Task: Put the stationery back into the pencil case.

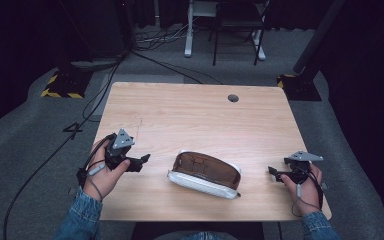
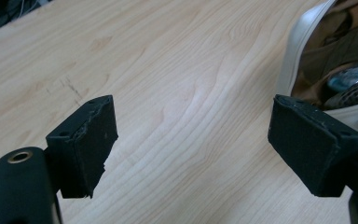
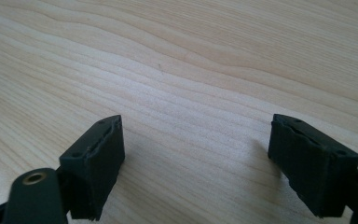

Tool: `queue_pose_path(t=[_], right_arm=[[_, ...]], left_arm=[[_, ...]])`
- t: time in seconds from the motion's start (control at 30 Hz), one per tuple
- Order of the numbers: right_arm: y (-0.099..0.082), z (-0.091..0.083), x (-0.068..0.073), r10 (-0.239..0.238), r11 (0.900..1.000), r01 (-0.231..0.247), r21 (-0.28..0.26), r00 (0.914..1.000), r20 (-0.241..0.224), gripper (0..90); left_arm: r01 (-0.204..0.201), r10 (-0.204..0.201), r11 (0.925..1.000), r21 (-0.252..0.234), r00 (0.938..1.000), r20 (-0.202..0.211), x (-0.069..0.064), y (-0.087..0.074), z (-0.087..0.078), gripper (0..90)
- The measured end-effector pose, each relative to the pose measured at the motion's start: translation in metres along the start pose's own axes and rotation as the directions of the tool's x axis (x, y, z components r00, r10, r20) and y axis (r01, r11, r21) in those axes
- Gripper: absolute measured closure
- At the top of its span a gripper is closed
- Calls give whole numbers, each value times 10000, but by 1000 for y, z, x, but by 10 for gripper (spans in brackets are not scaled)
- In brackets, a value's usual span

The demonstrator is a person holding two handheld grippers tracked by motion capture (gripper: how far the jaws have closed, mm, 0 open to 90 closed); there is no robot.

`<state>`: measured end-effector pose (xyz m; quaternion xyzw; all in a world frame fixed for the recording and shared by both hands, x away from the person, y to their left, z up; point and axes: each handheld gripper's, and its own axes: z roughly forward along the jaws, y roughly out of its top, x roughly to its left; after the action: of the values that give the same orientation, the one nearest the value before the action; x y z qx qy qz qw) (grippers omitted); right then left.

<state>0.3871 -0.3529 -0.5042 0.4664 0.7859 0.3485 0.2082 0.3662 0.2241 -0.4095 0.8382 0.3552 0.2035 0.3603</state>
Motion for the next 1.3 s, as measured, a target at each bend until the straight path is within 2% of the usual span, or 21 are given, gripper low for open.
queue_pose_path(t=[0.2,0.37,0.47,0.6,0.7,1.0,1.03,1.13,1.23,1.27,1.3], right_arm=[[0,0,0,14,10000,-14,7,10000,-2,188],[0,0,0,7,10000,-7,3,10000,0,188],[0,0,0,14,10000,-14,7,10000,-2,188],[0,0,0,13,10000,-13,7,10000,0,188],[0,0,0,8,10000,-8,4,10000,-1,188],[0,0,0,4,10000,-4,5,10000,2,188],[0,0,0,15,10000,-15,-2,10000,0,188],[0,0,0,-6,10000,6,-6,10000,-7,188],[0,0,0,18,10000,-18,8,10000,3,188],[0,0,0,5,10000,-5,2,10000,-1,188],[0,0,0,-5,10000,5,-4,10000,-9,188]], left_arm=[[265,-261,9992,298,9996,-125,9,-18,5,161],[426,-425,9979,496,9991,-50,12,-34,9,162],[429,-426,9971,623,9991,-57,14,-42,13,162],[243,-228,9962,841,9996,-184,19,-52,18,163],[325,-313,9943,1013,9994,-134,22,-60,22,163],[554,-557,9929,1049,9984,-1,25,-72,29,163],[428,-427,9934,1066,9991,-35,26,-72,30,163],[473,-475,9921,1166,9989,-6,26,-76,35,163],[349,-345,9929,1133,9994,-50,25,-77,40,162],[359,-368,9932,1109,9993,62,25,-78,42,162],[358,-374,9910,1286,9993,99,24,-79,44,162]])
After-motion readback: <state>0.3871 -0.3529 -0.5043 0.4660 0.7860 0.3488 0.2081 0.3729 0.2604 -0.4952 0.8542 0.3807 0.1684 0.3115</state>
